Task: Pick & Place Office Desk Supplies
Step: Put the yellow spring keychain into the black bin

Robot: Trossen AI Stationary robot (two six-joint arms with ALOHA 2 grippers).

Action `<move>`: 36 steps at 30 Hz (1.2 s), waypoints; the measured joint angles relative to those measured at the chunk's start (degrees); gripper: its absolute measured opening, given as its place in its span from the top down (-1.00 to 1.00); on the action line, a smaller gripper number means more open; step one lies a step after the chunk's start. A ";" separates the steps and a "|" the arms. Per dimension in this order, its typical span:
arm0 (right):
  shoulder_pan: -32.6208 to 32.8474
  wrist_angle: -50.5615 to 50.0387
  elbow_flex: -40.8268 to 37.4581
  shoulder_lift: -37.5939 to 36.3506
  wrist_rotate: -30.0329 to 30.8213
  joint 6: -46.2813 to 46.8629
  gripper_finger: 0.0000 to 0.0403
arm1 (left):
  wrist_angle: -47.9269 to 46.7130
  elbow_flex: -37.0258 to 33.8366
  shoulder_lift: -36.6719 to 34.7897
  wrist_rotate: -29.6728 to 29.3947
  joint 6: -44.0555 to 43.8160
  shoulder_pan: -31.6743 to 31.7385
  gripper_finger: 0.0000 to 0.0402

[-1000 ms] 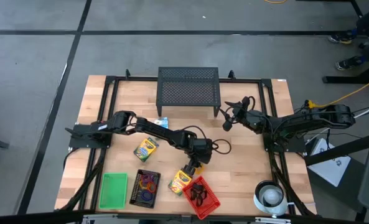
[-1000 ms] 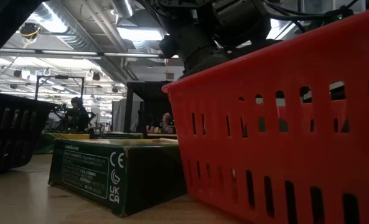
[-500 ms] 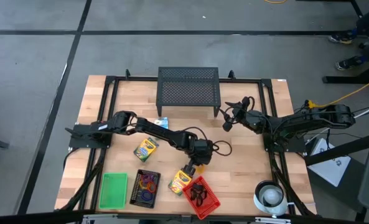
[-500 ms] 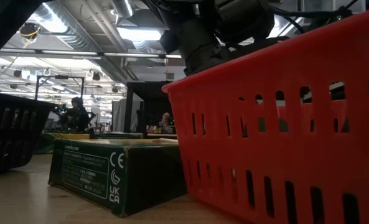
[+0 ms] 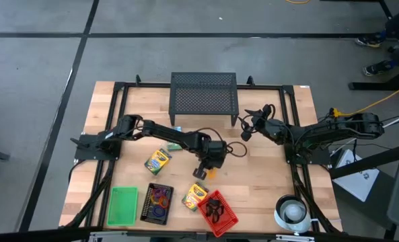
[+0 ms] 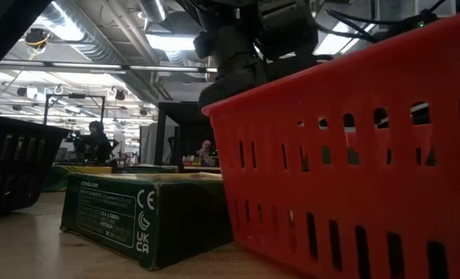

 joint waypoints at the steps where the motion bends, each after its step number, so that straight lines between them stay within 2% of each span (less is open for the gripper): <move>1: 0.00 0.00 0.00 0.00 0.00 0.00 -0.09 | 0.10 0.03 -0.01 1.23 -0.13 0.37 0.98; 4: 0.00 -0.10 0.00 0.00 0.01 0.33 -0.09 | 0.82 0.03 -0.01 6.17 -0.19 1.25 0.98; 6: 0.00 -0.37 0.00 0.00 0.00 0.52 -0.09 | 1.28 0.09 -0.03 7.15 -0.09 1.43 0.98; 13: -0.38 -0.83 0.00 0.00 1.07 1.45 -0.09 | -2.28 0.10 -1.99 7.00 1.41 1.97 0.98; 21: -1.73 -1.75 0.00 0.02 1.03 1.97 -0.09 | -6.37 -2.26 -11.34 6.19 1.90 3.55 0.98; 25: -2.09 -2.47 0.00 0.02 1.02 2.37 -0.09 | -4.19 -8.57 -18.58 5.27 -0.69 4.74 0.98; 29: -2.12 -2.78 0.00 0.02 0.59 2.79 -0.09 | 5.40 -19.75 -26.77 5.50 -5.83 5.14 0.98; 36: -2.14 -2.85 0.01 0.02 0.58 2.97 -0.09 | 14.97 -37.06 -37.60 -0.58 -16.51 1.90 0.98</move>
